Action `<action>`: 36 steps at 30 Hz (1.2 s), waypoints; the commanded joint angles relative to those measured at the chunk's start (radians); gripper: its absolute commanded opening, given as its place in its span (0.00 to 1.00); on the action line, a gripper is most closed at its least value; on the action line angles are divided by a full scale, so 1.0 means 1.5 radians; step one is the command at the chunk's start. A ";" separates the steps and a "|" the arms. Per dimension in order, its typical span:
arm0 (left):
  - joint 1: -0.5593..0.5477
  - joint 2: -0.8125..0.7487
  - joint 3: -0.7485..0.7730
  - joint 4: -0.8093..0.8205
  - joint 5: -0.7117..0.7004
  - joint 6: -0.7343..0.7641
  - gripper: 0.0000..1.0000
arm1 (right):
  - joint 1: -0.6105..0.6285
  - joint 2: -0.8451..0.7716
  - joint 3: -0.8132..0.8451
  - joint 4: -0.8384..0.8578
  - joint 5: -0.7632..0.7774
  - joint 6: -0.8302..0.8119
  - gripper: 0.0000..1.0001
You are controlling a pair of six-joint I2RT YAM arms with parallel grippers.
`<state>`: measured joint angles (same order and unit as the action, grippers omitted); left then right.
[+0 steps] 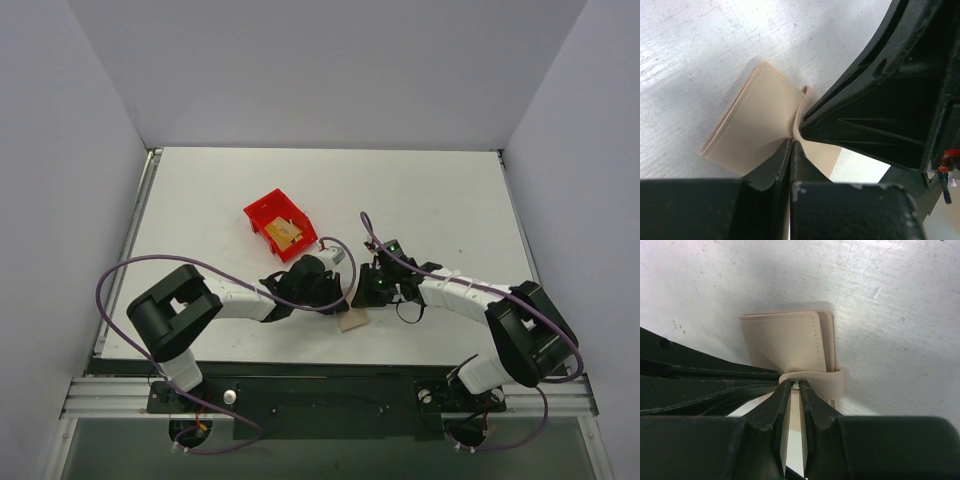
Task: Put the credit cards into the card holder
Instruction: Close the card holder at the center of the board.
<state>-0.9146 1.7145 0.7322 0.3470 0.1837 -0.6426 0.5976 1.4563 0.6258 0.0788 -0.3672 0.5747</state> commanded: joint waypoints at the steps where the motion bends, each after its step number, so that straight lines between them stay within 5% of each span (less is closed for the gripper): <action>1: 0.003 -0.035 0.021 -0.009 -0.002 0.005 0.05 | 0.016 0.033 0.008 -0.026 0.017 -0.007 0.09; 14: 0.023 -0.111 -0.023 -0.057 -0.029 0.014 0.08 | 0.026 0.053 0.033 -0.070 0.033 -0.019 0.09; 36: 0.034 -0.065 -0.058 -0.011 -0.023 0.008 0.08 | 0.089 0.134 0.139 -0.224 0.158 -0.042 0.09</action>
<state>-0.8639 1.5894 0.6178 0.2714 0.1402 -0.6392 0.6952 1.5841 0.8238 -0.1165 -0.2481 0.5377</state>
